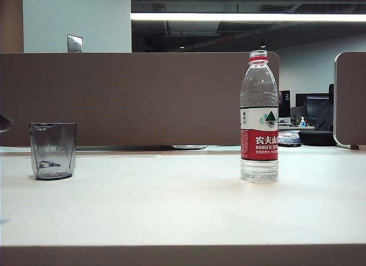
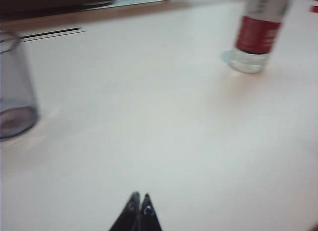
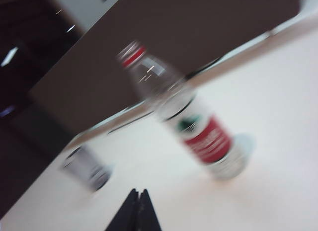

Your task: Pick up the mineral water bottle on the table and pour water into the mug until it's half full.

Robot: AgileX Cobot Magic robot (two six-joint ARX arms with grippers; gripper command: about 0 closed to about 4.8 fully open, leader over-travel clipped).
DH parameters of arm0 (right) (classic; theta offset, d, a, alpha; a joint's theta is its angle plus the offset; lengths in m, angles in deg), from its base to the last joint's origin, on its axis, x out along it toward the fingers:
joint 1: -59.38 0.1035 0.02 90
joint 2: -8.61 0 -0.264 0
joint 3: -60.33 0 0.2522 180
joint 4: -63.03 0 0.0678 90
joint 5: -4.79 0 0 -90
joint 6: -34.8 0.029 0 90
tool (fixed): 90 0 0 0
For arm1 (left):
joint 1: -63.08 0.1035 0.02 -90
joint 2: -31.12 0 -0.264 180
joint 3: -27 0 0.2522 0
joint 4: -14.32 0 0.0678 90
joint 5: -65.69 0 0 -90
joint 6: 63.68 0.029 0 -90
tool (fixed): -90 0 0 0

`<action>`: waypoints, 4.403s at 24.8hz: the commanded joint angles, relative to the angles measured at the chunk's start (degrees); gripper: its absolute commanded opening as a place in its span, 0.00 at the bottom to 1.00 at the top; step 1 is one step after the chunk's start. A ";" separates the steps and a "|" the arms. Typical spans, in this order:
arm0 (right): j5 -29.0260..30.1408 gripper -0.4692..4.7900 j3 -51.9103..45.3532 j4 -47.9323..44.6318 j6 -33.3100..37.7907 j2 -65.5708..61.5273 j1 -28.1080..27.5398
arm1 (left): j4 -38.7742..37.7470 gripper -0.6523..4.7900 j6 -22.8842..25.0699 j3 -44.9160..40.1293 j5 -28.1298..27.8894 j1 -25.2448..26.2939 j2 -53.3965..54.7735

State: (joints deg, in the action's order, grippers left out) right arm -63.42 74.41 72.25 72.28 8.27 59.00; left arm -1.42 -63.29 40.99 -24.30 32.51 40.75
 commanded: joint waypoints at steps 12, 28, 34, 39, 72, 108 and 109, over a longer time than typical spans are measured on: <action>-25.31 1.00 0.00 -13.51 -25.09 -15.78 24.76 | 0.77 0.11 0.02 0.17 0.20 -1.86 -0.02; -33.40 1.00 13.14 -56.85 -37.07 -77.13 26.77 | 0.79 0.11 0.02 0.17 0.20 -1.86 -0.07; -34.18 1.00 19.41 -70.53 -37.53 -95.10 26.14 | 0.74 0.11 0.02 0.17 0.20 -1.86 -0.07; -35.78 1.00 23.45 -75.34 -37.27 -102.84 25.27 | 0.79 0.11 0.02 0.17 0.20 -1.86 -0.07; -25.79 0.56 37.57 -72.35 -39.54 -112.48 20.46 | 0.77 0.11 0.02 0.17 0.20 -1.84 -0.07; -13.31 0.57 98.66 -3.76 -69.48 -128.08 36.74 | 0.35 0.11 0.02 0.17 -0.17 22.82 -6.54; -13.33 0.57 98.82 -3.76 -69.59 -128.13 36.96 | 0.33 0.11 0.02 0.17 -0.20 22.82 -6.54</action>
State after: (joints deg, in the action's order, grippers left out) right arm -77.26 172.48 70.42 3.89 -120.49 95.26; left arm -1.66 -63.29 40.99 -24.52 55.26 34.15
